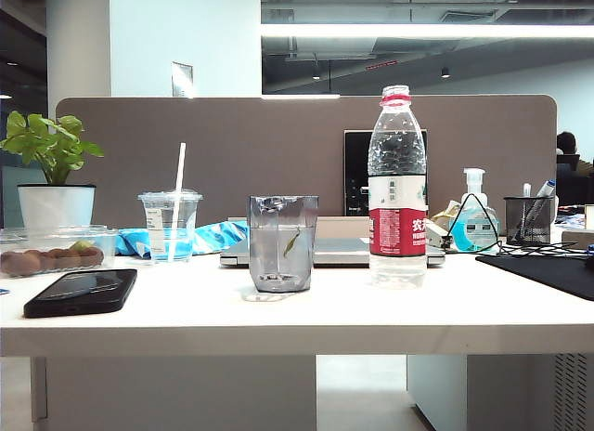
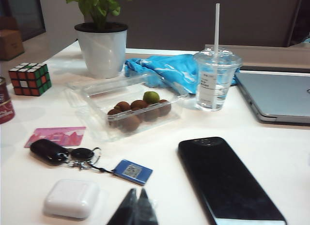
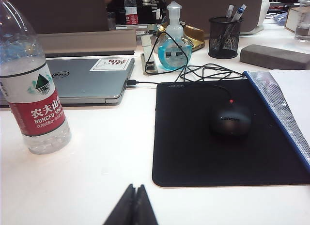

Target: Pick up the mineral water bottle on the table and pour water into the mug until it's half full.

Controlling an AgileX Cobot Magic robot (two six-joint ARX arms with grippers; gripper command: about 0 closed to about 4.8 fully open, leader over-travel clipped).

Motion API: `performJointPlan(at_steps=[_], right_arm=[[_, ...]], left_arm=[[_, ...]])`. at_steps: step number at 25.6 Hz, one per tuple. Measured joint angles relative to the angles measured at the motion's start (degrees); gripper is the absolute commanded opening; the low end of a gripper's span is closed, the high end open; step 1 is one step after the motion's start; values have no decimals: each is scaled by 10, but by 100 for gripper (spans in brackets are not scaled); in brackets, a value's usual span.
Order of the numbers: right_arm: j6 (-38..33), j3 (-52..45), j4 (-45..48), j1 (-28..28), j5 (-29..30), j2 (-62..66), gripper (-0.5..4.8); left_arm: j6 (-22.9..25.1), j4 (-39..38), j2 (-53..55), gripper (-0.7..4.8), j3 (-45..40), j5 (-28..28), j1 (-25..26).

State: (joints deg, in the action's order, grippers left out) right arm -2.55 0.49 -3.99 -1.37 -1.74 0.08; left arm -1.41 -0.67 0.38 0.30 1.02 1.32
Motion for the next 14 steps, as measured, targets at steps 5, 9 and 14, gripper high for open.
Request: performJointPlan(at_steps=[5, 9, 14], right_arm=[[0, 0, 0, 0, 0, 0, -6], [0, 0, 0, 0, 0, 0, -6], [0, 0, 0, 0, 0, 0, -6]], left_arm=[[-4, -2, 0, -4, 0, -8, 0], [-4, -2, 0, -4, 0, -8, 0], [-4, -2, 0, -4, 0, -8, 0]])
